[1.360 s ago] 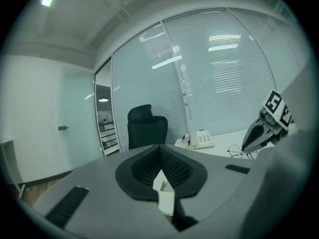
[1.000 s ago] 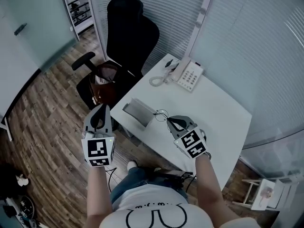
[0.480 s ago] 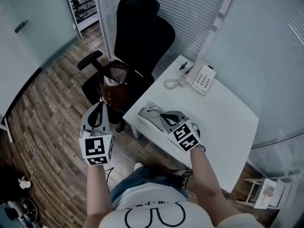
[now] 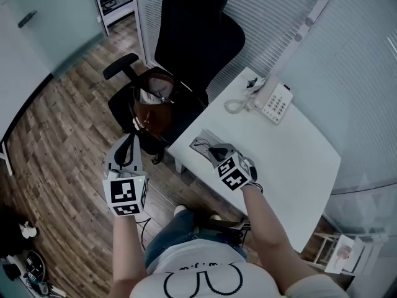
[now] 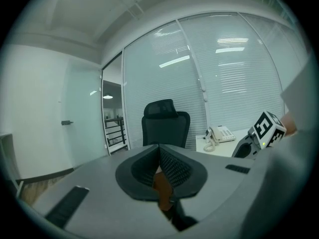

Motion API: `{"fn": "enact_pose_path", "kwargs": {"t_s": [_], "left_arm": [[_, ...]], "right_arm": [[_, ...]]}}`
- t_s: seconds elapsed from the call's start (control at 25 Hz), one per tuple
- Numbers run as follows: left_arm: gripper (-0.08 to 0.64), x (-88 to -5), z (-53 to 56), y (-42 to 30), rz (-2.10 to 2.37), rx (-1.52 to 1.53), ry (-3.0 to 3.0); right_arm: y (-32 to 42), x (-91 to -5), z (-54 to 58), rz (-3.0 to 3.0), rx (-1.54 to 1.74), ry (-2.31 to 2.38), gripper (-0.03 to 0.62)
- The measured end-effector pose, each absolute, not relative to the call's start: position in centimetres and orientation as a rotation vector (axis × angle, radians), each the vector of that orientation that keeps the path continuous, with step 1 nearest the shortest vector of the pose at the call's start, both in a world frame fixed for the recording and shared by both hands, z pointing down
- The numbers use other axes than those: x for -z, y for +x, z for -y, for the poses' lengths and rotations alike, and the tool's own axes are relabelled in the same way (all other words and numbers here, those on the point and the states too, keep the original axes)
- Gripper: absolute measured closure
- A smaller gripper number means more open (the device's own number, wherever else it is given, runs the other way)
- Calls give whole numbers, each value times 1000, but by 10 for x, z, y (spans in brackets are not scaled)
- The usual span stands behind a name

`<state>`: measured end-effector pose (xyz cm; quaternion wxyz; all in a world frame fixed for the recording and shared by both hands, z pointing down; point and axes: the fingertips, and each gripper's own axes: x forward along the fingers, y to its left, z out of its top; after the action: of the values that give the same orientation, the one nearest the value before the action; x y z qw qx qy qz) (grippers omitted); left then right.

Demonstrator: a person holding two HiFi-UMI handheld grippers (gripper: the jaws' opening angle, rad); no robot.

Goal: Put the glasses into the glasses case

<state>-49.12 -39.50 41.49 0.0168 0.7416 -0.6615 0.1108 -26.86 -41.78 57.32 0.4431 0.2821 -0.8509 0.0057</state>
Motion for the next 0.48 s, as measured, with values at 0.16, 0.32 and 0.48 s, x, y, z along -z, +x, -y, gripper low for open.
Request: {"fn": "enact_pose_path", "kwargs": {"t_s": [0.16,0.32,0.48], "left_arm": [[543,-422,398,-502,2057,-335,2282],[543,-430,400,-507,2035,-334,2278],[543,-440,401,-506,1994,-333,2282]], "right_arm": [[-269,-589,424,2027,-4,723,571],[-272,-593,420,2007,0,697,571],[-280,-596,410,2013,-18,647,508]]}}
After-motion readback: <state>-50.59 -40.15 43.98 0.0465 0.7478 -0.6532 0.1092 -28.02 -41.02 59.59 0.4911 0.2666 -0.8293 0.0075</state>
